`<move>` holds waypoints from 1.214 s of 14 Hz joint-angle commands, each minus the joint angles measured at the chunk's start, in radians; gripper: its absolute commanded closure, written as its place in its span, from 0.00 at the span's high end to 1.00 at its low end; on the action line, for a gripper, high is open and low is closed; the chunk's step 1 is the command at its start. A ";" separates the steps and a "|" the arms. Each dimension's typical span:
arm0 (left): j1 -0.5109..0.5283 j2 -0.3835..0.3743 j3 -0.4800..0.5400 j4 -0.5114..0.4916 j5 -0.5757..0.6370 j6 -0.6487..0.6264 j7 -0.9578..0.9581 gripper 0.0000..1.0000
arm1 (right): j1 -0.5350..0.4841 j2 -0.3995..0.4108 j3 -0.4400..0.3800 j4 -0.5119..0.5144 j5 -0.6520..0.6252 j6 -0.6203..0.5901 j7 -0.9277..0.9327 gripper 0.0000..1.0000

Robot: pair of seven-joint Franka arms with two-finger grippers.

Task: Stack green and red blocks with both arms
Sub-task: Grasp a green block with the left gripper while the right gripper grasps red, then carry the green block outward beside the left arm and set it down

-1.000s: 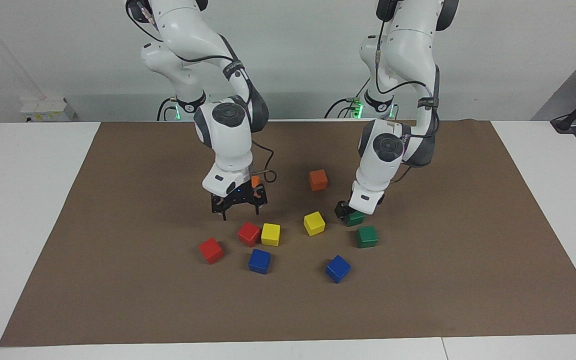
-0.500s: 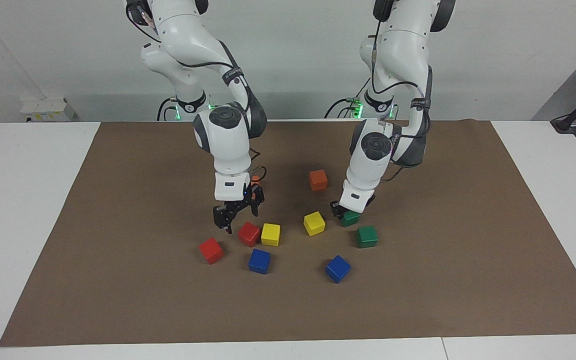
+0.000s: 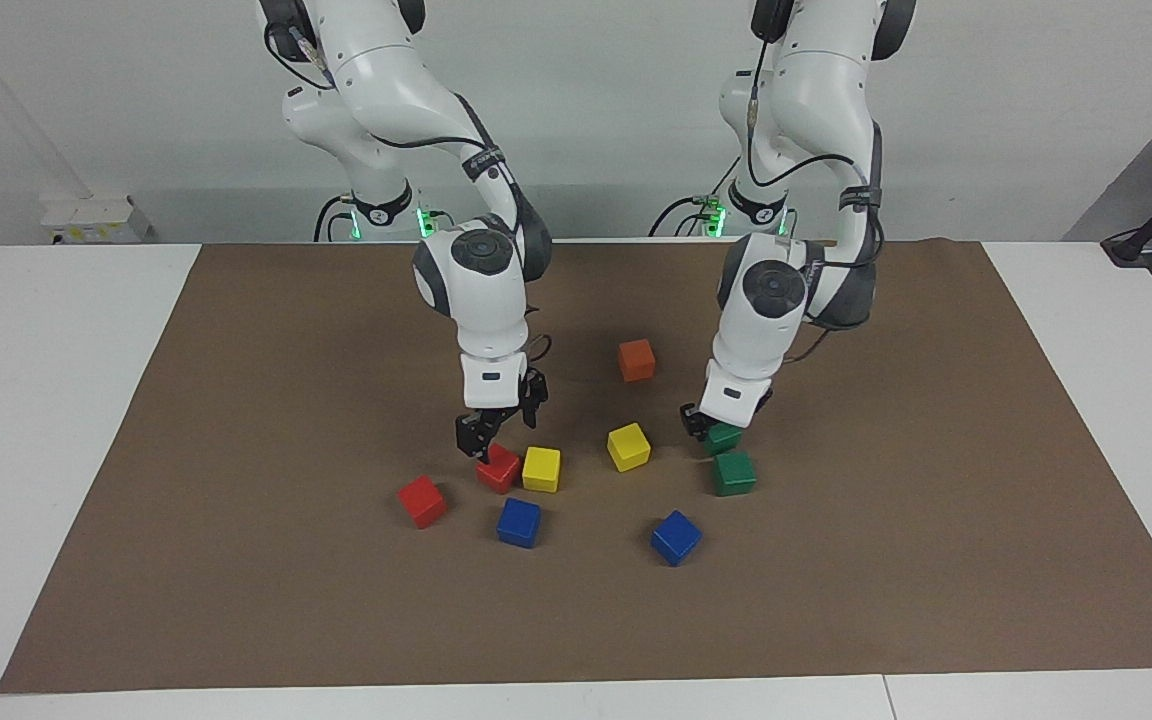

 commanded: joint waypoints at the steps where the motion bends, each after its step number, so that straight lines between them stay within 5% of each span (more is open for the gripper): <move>1: 0.101 -0.104 -0.004 -0.013 -0.020 -0.102 0.148 0.00 | -0.009 0.004 0.004 -0.004 -0.008 0.008 -0.011 1.00; 7: 0.357 -0.187 0.000 -0.079 -0.021 -0.176 0.580 0.00 | -0.027 0.008 0.004 -0.011 -0.008 0.033 -0.025 1.00; 13: 0.516 -0.247 0.001 -0.302 -0.021 0.094 0.833 0.00 | -0.061 0.008 0.006 0.055 0.042 -0.120 -0.026 1.00; 17: 0.555 -0.245 0.003 -0.341 -0.021 0.143 0.836 0.00 | -0.060 0.026 0.006 0.136 0.071 -0.215 -0.026 1.00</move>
